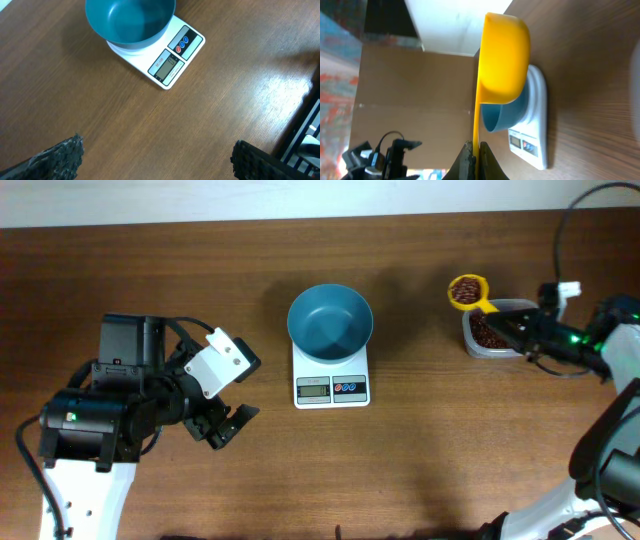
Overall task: Scoop item into bowl and weigh 50g on scale
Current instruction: 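Carry the filled scoop with the right gripper over the teal bowl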
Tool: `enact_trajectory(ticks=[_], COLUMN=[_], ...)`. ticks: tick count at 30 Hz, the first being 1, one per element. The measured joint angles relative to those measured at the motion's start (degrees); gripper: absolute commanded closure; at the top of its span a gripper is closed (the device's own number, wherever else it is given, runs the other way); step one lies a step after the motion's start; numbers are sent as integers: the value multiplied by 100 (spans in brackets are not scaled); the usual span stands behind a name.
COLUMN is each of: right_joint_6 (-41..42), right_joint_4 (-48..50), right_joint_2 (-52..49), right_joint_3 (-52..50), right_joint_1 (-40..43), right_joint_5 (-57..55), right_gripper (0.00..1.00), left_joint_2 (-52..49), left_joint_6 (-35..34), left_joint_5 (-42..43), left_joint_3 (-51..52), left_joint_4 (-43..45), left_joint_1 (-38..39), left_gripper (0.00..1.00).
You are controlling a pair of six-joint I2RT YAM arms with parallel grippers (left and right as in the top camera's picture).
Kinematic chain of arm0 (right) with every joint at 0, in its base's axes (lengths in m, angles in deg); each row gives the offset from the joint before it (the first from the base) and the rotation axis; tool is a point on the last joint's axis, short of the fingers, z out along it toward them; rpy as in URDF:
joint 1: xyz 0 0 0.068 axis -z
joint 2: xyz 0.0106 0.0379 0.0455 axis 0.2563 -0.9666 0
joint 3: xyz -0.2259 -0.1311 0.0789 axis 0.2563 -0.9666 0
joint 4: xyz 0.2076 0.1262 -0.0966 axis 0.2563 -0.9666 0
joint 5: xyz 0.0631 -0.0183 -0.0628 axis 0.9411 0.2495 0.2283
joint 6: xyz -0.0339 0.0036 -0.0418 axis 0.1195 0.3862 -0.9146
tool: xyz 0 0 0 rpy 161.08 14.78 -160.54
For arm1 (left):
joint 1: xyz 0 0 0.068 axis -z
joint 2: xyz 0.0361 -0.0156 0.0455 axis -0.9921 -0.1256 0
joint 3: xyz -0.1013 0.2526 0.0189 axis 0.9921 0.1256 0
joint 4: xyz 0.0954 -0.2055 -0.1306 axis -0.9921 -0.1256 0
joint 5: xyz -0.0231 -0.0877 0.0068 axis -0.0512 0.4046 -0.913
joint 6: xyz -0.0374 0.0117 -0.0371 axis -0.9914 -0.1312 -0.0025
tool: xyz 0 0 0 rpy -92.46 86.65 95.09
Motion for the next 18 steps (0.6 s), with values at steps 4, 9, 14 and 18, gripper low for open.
enact_trajectory(ticks=[4, 9, 14, 18], right_joint_6=[4, 2, 26, 431], right_joint_4=[2, 90, 468, 1403], right_joint_2=[0, 0, 0, 0], right_joint_3=[2, 0, 0, -15], right_joint_1=[-647, -1456, -2048, -2612], right_joint_5=[151, 361, 319, -44], right_gripper=[96, 96, 96, 96], left_joint_2=[0, 0, 0, 0], left_joint_6=[0, 0, 0, 0], left_joint_5=[0, 0, 0, 0], left_joint_3=[0, 0, 0, 0], left_joint_4=[0, 0, 0, -4], left_joint_1=[0, 0, 0, 0], left_gripper=[1, 1, 1, 1])
